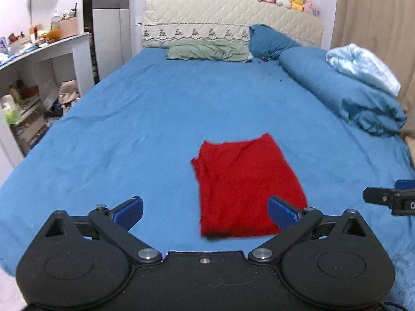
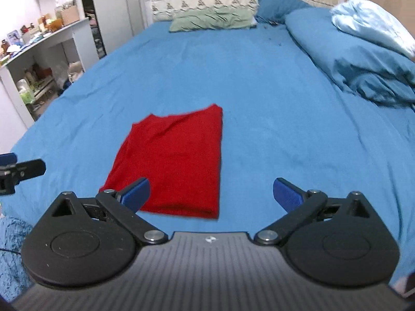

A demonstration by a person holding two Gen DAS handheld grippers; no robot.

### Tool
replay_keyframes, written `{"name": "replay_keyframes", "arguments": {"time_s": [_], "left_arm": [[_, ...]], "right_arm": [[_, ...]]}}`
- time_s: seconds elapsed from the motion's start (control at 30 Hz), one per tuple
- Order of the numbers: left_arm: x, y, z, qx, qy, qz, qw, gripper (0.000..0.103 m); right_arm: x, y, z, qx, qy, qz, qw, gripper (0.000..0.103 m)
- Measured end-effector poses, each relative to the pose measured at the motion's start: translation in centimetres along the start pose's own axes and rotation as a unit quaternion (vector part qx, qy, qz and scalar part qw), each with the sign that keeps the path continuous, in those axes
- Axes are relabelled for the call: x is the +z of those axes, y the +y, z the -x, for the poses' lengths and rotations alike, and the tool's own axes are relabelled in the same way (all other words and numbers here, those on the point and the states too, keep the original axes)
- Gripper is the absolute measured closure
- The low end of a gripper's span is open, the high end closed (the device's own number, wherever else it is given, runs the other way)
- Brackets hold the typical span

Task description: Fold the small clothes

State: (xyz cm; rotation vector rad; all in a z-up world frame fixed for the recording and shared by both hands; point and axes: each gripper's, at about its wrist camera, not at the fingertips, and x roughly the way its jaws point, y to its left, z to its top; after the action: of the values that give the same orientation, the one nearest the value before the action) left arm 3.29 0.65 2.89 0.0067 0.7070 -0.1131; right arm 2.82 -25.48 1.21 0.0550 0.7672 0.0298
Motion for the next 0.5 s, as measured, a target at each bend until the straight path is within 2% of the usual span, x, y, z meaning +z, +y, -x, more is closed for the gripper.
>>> {"name": "replay_keyframes", "arguments": {"time_s": [0.23, 0.5], "left_arm": [[-3.0, 0.0, 1.2, 0.005, 0.018, 0.007, 0.9998, 0.000], [-4.5, -0.7, 1.7, 0.010, 0.011, -0.010, 0.9998, 0.000]], "right_arm": [[-3.6, 1.0, 1.6, -0.026, 0.020, 0.002, 0.999, 0.000], [-5.5, 1.6, 1.7, -0.041, 0.033, -0.002, 0.999, 0.000]]}}
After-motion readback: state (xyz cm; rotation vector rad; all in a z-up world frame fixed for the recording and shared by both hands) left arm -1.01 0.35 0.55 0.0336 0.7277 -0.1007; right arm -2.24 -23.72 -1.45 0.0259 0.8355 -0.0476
